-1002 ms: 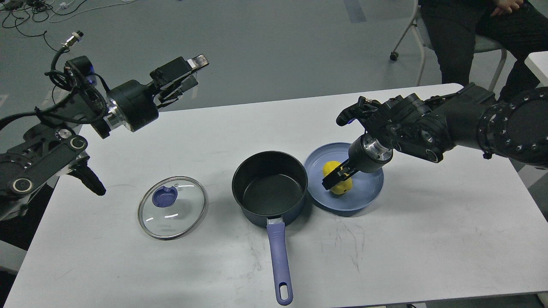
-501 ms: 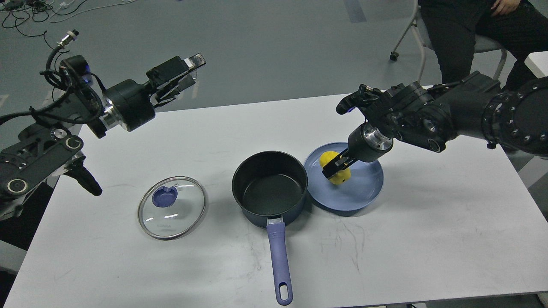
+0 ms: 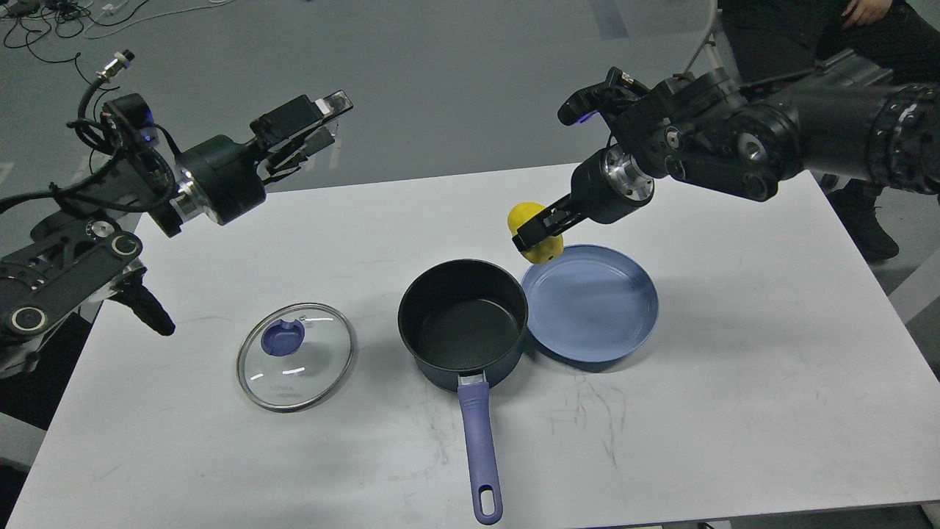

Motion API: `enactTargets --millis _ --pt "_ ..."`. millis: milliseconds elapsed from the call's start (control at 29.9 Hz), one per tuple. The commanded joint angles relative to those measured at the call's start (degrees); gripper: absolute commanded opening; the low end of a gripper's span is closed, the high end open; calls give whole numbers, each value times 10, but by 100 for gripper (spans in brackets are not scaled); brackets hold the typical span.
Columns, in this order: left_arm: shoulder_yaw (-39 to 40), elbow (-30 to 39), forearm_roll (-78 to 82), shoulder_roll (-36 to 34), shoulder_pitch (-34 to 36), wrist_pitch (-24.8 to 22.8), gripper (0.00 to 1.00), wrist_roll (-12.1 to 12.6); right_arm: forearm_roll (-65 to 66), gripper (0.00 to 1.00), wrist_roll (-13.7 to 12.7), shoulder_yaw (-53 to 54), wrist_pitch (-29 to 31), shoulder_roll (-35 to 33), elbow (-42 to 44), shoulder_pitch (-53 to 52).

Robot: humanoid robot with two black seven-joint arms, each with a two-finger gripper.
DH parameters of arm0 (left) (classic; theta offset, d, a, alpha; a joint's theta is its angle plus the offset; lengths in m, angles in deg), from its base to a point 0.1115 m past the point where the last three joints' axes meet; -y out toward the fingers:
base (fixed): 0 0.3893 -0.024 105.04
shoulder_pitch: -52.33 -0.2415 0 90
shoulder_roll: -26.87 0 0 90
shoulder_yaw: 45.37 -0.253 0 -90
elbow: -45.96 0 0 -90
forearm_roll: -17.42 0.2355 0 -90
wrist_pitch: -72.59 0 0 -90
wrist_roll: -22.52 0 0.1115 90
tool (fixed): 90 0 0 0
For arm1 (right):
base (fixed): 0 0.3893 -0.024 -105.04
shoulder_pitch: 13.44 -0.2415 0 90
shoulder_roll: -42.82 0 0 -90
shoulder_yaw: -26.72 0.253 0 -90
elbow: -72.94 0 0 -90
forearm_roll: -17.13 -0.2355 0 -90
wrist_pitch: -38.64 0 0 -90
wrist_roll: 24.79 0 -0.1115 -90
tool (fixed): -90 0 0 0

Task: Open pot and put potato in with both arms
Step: 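Lift the potato and carry it over the open pot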

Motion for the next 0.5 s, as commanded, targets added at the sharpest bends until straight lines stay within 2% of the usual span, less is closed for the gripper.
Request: enactTargets --millis 0,468 --pt "0 0 0 0 0 0 97 0 -5 38 0 1 0 28 2 -2" --pt "0 0 0 0 -1 -1 97 0 -13 46 0 -1 0 28 10 11"
